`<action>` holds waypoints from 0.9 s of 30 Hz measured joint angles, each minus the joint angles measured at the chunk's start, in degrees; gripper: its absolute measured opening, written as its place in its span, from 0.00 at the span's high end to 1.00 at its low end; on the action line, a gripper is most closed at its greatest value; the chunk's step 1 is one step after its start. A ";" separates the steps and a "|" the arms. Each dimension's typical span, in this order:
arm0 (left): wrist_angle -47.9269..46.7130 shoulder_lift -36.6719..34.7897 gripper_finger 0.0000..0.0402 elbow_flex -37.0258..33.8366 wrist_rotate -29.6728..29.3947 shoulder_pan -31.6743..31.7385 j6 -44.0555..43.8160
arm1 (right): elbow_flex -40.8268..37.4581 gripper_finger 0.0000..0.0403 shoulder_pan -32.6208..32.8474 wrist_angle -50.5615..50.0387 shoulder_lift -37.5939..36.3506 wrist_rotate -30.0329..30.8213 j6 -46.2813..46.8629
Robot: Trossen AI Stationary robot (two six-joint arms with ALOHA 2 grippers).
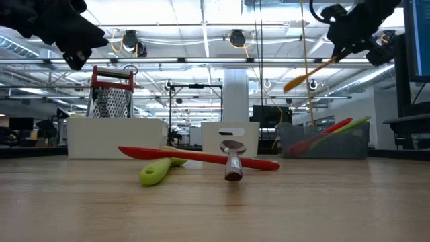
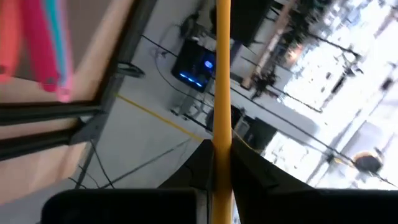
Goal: Pick & Place Kitchen Items
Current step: Put the yellow spatula into the black bin
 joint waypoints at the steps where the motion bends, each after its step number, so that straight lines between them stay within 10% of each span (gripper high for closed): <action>1: -0.16 0.00 0.79 0.00 -0.36 -0.02 0.00 | -0.52 0.94 -0.17 -0.03 -0.02 -0.99 -0.10; 27: -0.71 0.00 0.79 0.00 -1.89 0.04 -0.24 | -21.66 0.92 -3.85 32.13 0.68 -11.76 -18.61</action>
